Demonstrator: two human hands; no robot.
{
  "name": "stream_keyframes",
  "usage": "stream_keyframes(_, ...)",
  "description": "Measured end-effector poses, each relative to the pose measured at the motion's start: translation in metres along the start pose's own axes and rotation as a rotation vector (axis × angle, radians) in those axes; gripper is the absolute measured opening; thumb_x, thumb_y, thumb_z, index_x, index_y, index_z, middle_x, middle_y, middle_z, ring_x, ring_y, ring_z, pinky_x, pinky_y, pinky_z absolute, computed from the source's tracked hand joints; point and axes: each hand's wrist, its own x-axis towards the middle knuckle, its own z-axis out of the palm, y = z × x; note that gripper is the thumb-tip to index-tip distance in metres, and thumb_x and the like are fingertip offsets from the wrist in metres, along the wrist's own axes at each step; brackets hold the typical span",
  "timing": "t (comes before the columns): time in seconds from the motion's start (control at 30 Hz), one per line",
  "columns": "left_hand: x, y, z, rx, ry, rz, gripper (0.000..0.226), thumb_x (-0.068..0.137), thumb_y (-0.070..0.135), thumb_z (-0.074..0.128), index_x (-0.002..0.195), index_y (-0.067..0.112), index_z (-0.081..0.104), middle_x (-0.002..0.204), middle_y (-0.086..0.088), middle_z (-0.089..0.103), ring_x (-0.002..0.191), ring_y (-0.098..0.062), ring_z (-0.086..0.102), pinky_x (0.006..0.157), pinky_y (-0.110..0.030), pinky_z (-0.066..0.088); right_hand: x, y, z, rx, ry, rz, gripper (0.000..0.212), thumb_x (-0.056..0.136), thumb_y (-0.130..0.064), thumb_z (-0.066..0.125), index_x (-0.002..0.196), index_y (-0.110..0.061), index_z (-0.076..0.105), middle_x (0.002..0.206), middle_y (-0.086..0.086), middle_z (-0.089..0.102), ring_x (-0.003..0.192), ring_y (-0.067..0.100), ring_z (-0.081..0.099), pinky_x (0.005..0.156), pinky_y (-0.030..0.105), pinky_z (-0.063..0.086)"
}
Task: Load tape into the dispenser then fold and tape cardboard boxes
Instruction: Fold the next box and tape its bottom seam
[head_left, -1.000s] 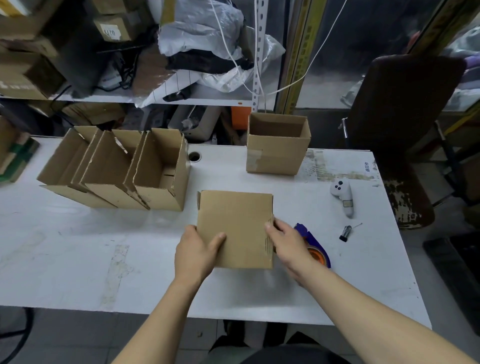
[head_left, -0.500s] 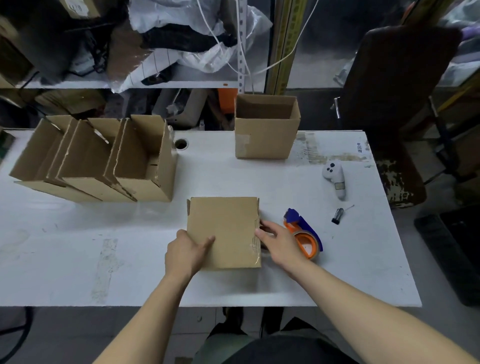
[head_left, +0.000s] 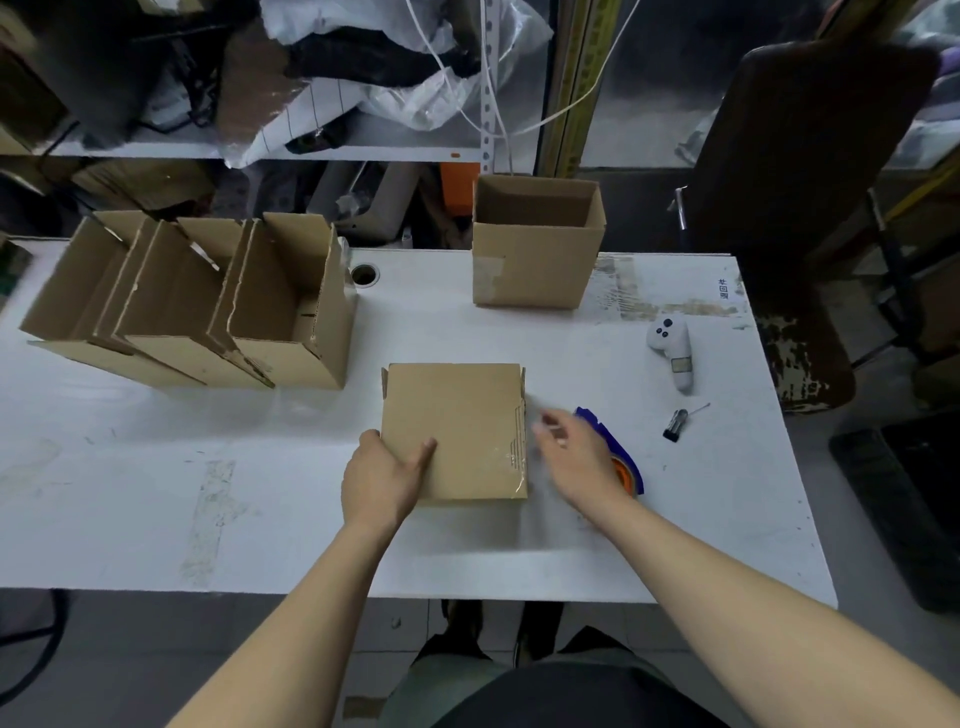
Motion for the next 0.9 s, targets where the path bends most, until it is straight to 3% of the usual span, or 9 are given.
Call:
stream_keyframes(0.1,-0.009,0.002,0.001,0.067,0.143,0.078,0.075,0.096,0.059,0.06,0.145,0.004,0.045,0.146,-0.016,0.052,0.131,-0.042,0.048,0.102,-0.05,0.044,0.004,0.03,-0.01,-0.434,0.196,-0.047,0.052,0.091,-0.012,0.059,0.141,-0.013,0.049,0.138,0.006,0.049,0.127,0.028,0.042,0.109,0.043,0.04)
stream_keyframes(0.23,-0.025,0.011,0.009,0.06,0.213,0.298,0.053,0.101,0.046,0.06,0.139,0.009,0.055,0.133,-0.01,0.062,0.123,-0.036,0.05,0.102,-0.047,0.04,0.01,0.054,-0.025,-0.642,0.062,0.193,0.038,0.09,-0.024,0.06,0.125,-0.012,0.05,0.129,0.01,0.052,0.122,0.034,0.046,0.101,0.044,0.043)
stream_keyframes(0.33,-0.039,0.024,0.015,0.008,0.112,0.407,0.04,0.102,0.041,0.059,0.132,0.015,0.062,0.121,0.001,0.069,0.117,-0.026,0.055,0.1,-0.042,0.045,0.018,0.062,-0.04,-0.588,0.062,0.187,0.016,0.088,-0.015,0.06,0.1,-0.013,0.05,0.117,0.012,0.06,0.109,0.034,0.054,0.081,0.039,0.046)
stream_keyframes(0.47,-0.052,0.041,0.016,-0.099,-0.112,0.444,0.021,0.102,0.037,0.06,0.114,0.024,0.072,0.1,0.01,0.075,0.097,-0.014,0.068,0.088,-0.033,0.052,0.014,0.046,-0.059,-0.257,-0.028,0.174,0.037,0.078,-0.019,0.075,0.094,-0.015,0.042,0.098,0.009,0.063,0.082,0.028,0.063,0.067,0.041,0.05)
stream_keyframes(0.57,-0.056,0.057,0.012,-0.348,-0.289,0.274,0.02,0.1,0.045,0.064,0.103,0.028,0.074,0.092,0.011,0.078,0.093,-0.01,0.073,0.088,-0.033,0.058,-0.005,0.021,-0.072,-0.04,-0.079,-0.021,0.048,0.081,-0.007,0.07,0.116,-0.027,0.044,0.109,-0.001,0.061,0.089,0.02,0.065,0.077,0.037,0.054)
stream_keyframes(0.63,-0.058,0.073,0.003,-0.581,-0.457,0.094,0.032,0.099,0.05,0.064,0.107,0.02,0.075,0.097,0.004,0.081,0.098,-0.016,0.077,0.087,-0.033,0.06,-0.018,0.005,-0.08,0.033,-0.068,-0.229,0.069,0.08,-0.002,0.07,0.133,-0.04,0.048,0.119,-0.011,0.057,0.104,0.008,0.061,0.088,0.021,0.051)
stream_keyframes(0.7,-0.058,0.086,-0.008,-0.68,-0.616,-0.007,0.048,0.098,0.055,0.063,0.114,0.012,0.074,0.103,-0.003,0.081,0.102,-0.019,0.077,0.09,-0.033,0.057,-0.027,-0.006,-0.086,-0.01,-0.052,-0.411,0.08,0.079,-0.001,0.074,0.143,-0.041,0.05,0.122,-0.019,0.052,0.11,0.001,0.055,0.09,0.009,0.043)
stream_keyframes(0.8,-0.058,0.097,-0.02,-0.772,-0.706,-0.049,0.049,0.098,0.05,0.066,0.117,0.005,0.074,0.108,-0.01,0.08,0.104,-0.021,0.077,0.093,-0.035,0.055,-0.029,-0.009,-0.091,-0.07,-0.057,-0.56,0.08,0.082,-0.014,0.087,0.148,-0.04,0.05,0.119,-0.017,0.048,0.109,0.006,0.054,0.086,0.014,0.045)
stream_keyframes(0.9,-0.06,0.103,-0.025,-0.796,-0.655,-0.012,0.024,0.1,0.031,0.069,0.098,0.008,0.074,0.101,-0.01,0.081,0.095,-0.019,0.078,0.093,-0.038,0.056,-0.025,-0.005,-0.092,-0.168,-0.012,-0.672,0.08,0.083,-0.027,0.088,0.151,-0.036,0.049,0.122,-0.011,0.048,0.108,0.011,0.054,0.087,0.023,0.05)
